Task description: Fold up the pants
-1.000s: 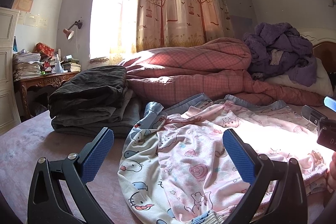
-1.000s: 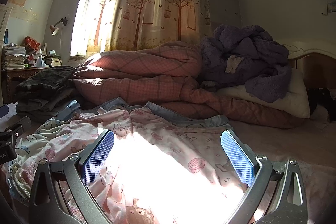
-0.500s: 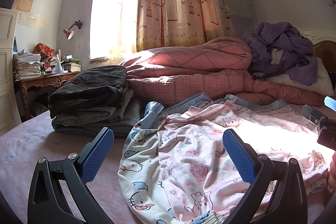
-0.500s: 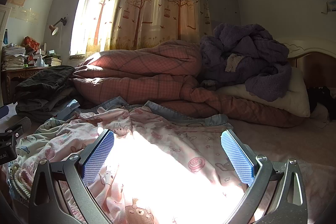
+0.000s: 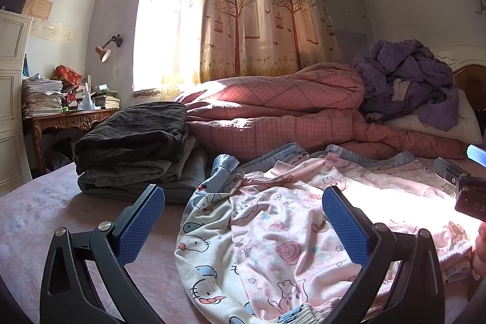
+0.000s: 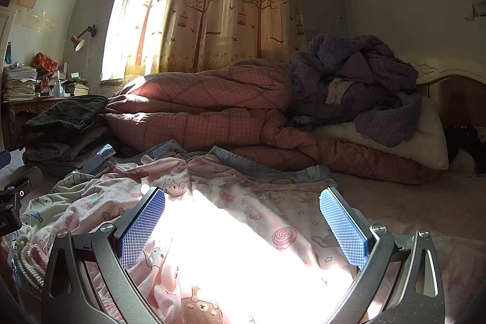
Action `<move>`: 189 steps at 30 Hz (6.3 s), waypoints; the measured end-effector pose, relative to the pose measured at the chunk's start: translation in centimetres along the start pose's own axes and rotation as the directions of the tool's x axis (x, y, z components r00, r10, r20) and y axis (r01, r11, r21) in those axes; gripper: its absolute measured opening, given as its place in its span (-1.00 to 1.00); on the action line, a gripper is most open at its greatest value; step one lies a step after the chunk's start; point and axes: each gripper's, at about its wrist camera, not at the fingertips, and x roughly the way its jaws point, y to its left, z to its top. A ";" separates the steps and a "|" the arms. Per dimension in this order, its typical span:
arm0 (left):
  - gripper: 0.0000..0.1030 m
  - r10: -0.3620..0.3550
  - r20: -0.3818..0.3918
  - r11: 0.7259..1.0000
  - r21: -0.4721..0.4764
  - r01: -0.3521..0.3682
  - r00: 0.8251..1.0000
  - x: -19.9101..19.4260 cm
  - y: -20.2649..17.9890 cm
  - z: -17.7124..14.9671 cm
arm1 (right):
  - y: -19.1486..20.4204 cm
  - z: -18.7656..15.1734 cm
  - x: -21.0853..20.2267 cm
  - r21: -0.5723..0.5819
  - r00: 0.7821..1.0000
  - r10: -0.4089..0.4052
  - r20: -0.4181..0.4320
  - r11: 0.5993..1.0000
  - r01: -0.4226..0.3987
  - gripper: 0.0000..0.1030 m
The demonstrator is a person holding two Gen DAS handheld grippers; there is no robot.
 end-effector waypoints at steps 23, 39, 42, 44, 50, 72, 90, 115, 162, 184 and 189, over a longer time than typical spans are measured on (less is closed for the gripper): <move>0.99 0.115 0.118 0.989 0.081 -0.125 0.986 -7.1 -2.8 7.1 | -11.0 8.3 -10.7 0.171 0.940 0.245 0.237 0.942 -0.289 0.99; -0.82 -0.312 -0.173 0.950 -0.064 0.306 0.934 -2.7 -14.6 4.6 | -20.6 12.4 0.6 0.333 0.800 0.586 0.130 0.734 -0.591 -0.10; -0.85 -0.365 -0.211 0.931 -0.077 0.357 0.907 -2.2 -16.5 2.9 | -21.5 10.9 6.0 0.395 0.814 0.581 0.017 0.744 -0.539 -0.34; -0.85 -0.338 -0.226 0.941 -0.050 0.335 0.914 -1.9 -17.4 2.2 | -22.0 9.5 10.3 0.443 0.810 0.583 -0.062 0.743 -0.501 -0.34; -0.85 -0.294 -0.286 0.955 -0.052 0.292 0.912 0.5 -17.4 0.5 | -23.1 3.2 23.4 0.518 0.740 0.538 -0.404 0.801 -0.299 -0.32; -0.76 -0.615 -0.381 0.768 -0.087 0.635 0.691 -2.7 -21.2 -1.0 | -23.9 -0.6 26.6 0.522 0.780 0.475 -0.407 0.822 -0.228 -0.95; -0.85 -0.595 -0.477 0.755 -0.053 0.654 0.647 -2.8 -22.7 -2.4 | -27.4 -0.1 25.4 0.574 0.843 0.417 -0.340 0.802 -0.165 -0.96; -0.59 -0.665 -0.458 0.688 -0.067 0.723 0.590 -3.9 -21.5 -2.4 | -33.0 -0.8 22.9 0.626 0.881 0.320 -0.348 0.779 -0.036 -0.96; -0.45 -0.322 -0.725 0.946 -0.267 0.182 0.609 30.1 2.9 2.9 | 0.8 8.4 30.6 0.396 0.698 0.529 -0.482 0.843 -0.364 0.02; -1.00 -0.223 -0.681 0.975 -0.150 0.165 0.698 28.0 2.2 5.1 | 1.8 6.6 31.5 0.308 0.817 0.434 -0.379 0.892 -0.331 -0.91; -0.78 -0.270 -0.740 0.959 -0.148 0.242 0.616 29.0 0.2 3.0 | -0.8 6.3 32.8 0.365 0.838 0.368 -0.403 0.904 -0.221 -0.91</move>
